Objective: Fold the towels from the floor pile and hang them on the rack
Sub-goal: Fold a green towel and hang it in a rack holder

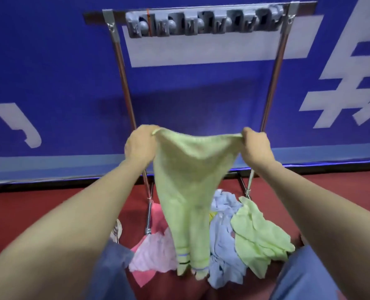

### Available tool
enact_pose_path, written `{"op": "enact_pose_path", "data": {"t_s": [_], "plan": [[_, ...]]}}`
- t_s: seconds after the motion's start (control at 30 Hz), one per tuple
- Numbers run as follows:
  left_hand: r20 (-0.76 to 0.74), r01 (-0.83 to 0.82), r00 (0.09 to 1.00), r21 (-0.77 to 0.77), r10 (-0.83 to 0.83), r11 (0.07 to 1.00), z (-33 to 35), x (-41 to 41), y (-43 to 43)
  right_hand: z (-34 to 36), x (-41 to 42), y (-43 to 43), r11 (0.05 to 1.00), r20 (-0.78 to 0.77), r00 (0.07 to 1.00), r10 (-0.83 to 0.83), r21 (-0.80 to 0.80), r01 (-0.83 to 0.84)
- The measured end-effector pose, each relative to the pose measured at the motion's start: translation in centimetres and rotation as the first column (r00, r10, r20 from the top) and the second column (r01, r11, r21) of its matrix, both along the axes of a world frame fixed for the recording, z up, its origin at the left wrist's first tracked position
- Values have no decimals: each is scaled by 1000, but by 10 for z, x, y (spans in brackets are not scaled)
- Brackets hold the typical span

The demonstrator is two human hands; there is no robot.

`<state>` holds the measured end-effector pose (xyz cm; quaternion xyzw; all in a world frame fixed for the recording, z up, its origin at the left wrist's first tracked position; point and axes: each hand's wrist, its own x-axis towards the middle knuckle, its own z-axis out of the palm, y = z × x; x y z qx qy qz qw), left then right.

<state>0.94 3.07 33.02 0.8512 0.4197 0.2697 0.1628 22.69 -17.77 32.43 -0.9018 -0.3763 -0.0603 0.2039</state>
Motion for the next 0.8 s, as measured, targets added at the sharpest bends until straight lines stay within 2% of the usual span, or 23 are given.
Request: {"op": "enact_pose_path", "data": {"t_s": [0.03,0.07,0.1,0.13,0.17,0.2,0.23,0.27,0.33,0.4,0.47,0.53,0.6,0.7,0.8], "plan": [[42,-14,999,70,11,997,1,1,-3,1,0,1,996,26,1000,11,88,-13],[-90,33,996,123,-23,992,-7,-1,-5,1,-4,2,998,56,998,26,56,-30],[-355,153,927,75,-117,985,-26,-6,-5,-10,-8,2,992,73,995,67,-108,-59],[-613,257,745,-101,-263,961,-48,-15,-7,-25,-14,-3,941,16,994,110,-323,-99],[-753,273,515,-309,-410,911,-71,-26,-10,-44,-18,-7,851,-79,992,99,-510,-126],[-803,238,328,-439,-497,866,-92,-40,-17,-61,-22,-13,765,-148,986,77,-626,-153],[-820,232,235,-474,-522,849,-108,-54,-22,-73,-27,-20,741,-187,981,50,-652,-162],[-813,226,256,-475,-523,850,-116,-63,-25,-82,-29,-25,767,-220,975,22,-622,-158],[-729,204,467,-463,-501,863,-119,-70,-24,-80,-35,-26,806,-202,979,36,-573,-148],[-616,166,684,-390,-390,906,-111,-71,-13,-73,-34,-26,846,-148,988,48,-519,-119],[-472,129,832,-349,-293,928,-102,-70,-2,-65,-32,-24,887,-151,988,25,-453,-92],[-340,132,905,-350,-257,928,-99,-68,1,-60,-38,-22,898,-144,990,10,-433,-72],[-233,146,940,-386,-249,911,-99,-68,0,-54,-46,-20,897,-144,990,10,-436,-73],[-125,159,961,-475,-245,866,-108,-71,-1,-44,-58,-15,885,-145,989,-31,-463,-40],[-81,172,966,-511,-247,842,-117,-73,-7,-42,-64,-4,895,-169,984,-62,-446,-20]]}}
